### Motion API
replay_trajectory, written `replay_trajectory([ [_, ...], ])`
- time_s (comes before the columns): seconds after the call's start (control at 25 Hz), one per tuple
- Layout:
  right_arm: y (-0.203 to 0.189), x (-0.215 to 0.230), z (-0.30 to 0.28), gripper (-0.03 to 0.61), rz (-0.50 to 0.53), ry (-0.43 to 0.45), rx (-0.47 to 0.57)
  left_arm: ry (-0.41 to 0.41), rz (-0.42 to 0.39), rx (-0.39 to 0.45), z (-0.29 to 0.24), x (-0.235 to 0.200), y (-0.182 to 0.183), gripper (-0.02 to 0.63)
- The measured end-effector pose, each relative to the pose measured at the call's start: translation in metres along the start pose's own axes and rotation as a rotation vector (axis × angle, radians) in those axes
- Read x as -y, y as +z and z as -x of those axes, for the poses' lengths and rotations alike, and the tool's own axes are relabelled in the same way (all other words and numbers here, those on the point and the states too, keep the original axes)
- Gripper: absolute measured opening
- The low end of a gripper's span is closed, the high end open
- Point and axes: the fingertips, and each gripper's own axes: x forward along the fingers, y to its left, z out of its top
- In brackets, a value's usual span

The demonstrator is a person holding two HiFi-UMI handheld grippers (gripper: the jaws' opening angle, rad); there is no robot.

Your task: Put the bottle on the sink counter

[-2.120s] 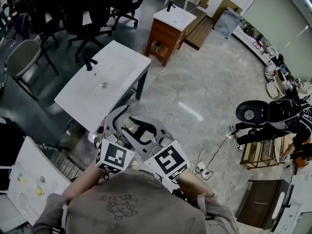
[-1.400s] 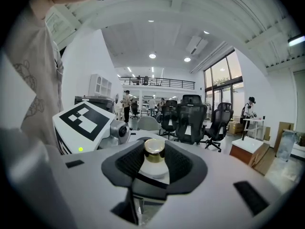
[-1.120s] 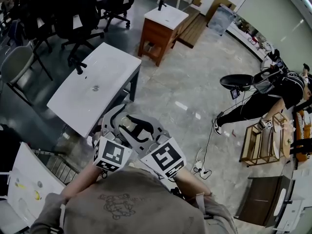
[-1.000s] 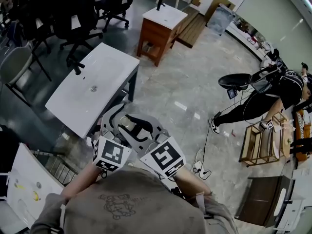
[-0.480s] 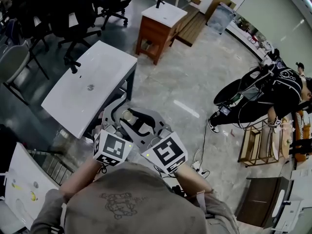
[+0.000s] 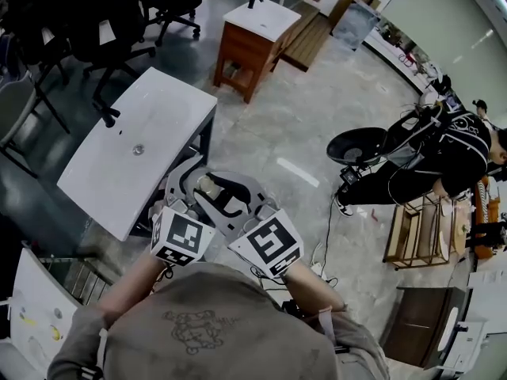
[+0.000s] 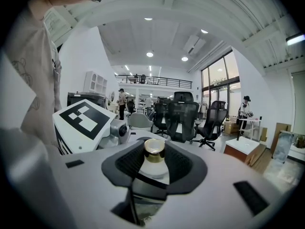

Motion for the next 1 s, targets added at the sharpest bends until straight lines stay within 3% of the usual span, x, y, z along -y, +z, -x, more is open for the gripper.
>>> replay_trajectory([
  [0.56,-0.015,0.083,-0.075,0.14,-0.021,-0.01,-0.044,-0.028,0.034,-0.002,-0.079,-0.073,-0.027,0.328],
  [1.0,-0.018,0.162,-0.172,0.14,-0.052,0.012,-0.103,-0.054,0.067,-0.019,-0.148,-0.169,-0.056,0.328],
])
